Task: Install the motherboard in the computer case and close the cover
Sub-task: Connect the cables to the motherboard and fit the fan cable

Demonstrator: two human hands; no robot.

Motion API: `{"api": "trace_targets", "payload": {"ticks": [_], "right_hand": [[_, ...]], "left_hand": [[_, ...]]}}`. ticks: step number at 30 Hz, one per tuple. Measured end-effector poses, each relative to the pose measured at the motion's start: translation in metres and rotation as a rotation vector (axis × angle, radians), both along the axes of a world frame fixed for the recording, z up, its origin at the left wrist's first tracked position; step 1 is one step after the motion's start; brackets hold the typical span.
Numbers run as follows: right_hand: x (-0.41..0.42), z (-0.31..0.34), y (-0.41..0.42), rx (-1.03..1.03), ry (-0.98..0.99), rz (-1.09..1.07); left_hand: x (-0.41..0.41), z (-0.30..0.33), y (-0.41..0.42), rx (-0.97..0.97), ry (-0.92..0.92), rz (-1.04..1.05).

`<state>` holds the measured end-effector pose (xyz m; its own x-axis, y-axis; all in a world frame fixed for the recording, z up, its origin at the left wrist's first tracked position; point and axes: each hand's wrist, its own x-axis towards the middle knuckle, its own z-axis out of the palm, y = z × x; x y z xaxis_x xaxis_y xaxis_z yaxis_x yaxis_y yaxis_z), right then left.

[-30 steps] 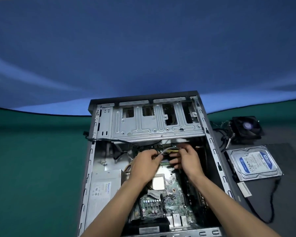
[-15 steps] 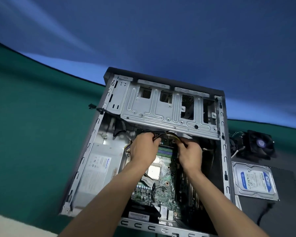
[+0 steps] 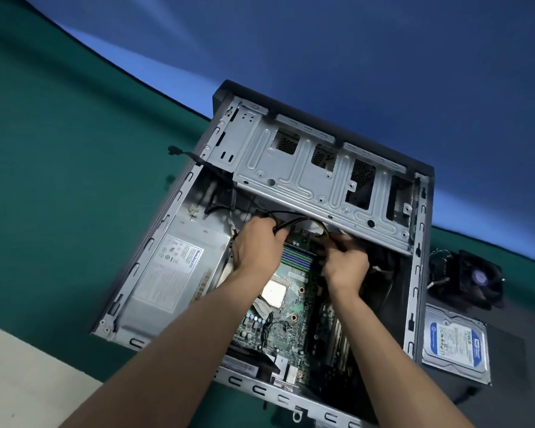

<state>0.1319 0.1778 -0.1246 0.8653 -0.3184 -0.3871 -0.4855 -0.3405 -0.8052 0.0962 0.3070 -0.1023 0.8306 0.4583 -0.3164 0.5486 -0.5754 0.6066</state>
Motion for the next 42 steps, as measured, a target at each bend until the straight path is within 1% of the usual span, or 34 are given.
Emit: {"api": "trace_targets", "payload": {"ticks": [7,12,16,19,24,27,35,39,42], "right_hand": [[-0.0022,0.0016,0.0053,0.083,-0.012,-0.070],[0.0016,0.0033,0.0051,-0.015,-0.014,-0.001],[0.0045,0.0012,0.0026,-0.171,-0.037,0.094],[0.0056,-0.0003,0.0009,-0.251,-0.054,0.150],[0.0034,-0.0010,0.0048,-0.358,-0.080,0.150],[0.0033,0.0007,0.0051,-0.373,-0.080,0.173],[0.0066,0.0007,-0.0002,-0.435,0.091,0.130],[0.0009,-0.0004,0.0002,-0.466,0.040,0.146],[0.0026,-0.0004,-0.0007,-0.494,0.066,0.157]], "left_hand": [[0.0001,-0.0013,0.0000,-0.059,-0.001,0.043],[0.0001,-0.0022,0.0001,-0.079,-0.002,0.076],[0.0005,-0.0031,0.0000,-0.105,-0.003,0.096],[0.0010,-0.0034,0.0000,-0.106,0.000,0.097],[0.0015,-0.0040,-0.0001,-0.124,0.004,0.106],[0.0017,-0.0047,-0.0002,-0.119,0.012,0.108],[0.0016,-0.0032,-0.0011,-0.114,0.022,0.099],[-0.0008,-0.0037,-0.0010,-0.114,0.021,0.081],[-0.0005,-0.0046,-0.0007,-0.118,0.018,0.068]]}}
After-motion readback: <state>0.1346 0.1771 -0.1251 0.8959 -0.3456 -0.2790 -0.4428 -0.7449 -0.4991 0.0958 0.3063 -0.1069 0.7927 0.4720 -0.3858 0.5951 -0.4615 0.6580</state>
